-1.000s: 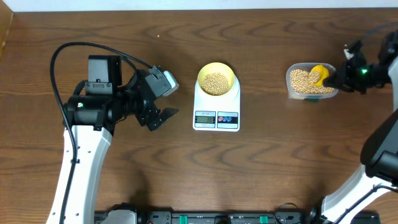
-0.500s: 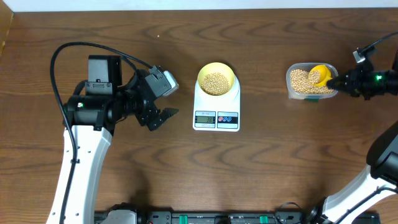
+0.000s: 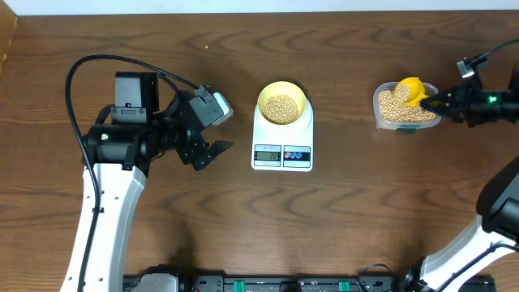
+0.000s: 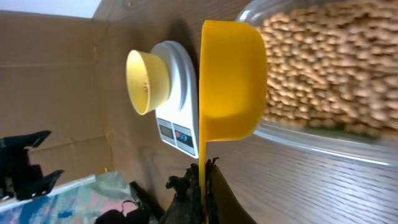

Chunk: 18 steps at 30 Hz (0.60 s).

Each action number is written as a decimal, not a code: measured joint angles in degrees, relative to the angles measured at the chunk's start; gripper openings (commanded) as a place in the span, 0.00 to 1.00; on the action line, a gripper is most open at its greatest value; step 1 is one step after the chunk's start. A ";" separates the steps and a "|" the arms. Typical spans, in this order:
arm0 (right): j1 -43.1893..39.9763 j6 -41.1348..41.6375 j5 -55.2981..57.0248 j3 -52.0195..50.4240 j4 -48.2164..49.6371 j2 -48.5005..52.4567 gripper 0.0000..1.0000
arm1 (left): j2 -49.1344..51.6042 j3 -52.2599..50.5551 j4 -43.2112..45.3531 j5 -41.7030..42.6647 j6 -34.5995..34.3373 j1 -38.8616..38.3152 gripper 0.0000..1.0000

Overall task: Scoop item into bowl and weigh 50g on scale
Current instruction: 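Lift the filled scoop and carry it toward the yellow bowl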

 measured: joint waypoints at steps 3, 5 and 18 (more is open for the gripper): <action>1.88 0.00 -0.76 0.00 -0.15 0.00 0.01 | 0.00 0.00 0.02 0.00 0.00 0.00 0.92; 3.41 0.00 -1.14 0.00 -0.17 0.00 0.01 | 0.00 0.00 0.00 0.00 0.00 0.00 0.92; 15.17 4.22 -5.57 0.00 6.19 0.00 0.01 | 0.00 0.00 0.00 0.00 0.00 0.00 0.92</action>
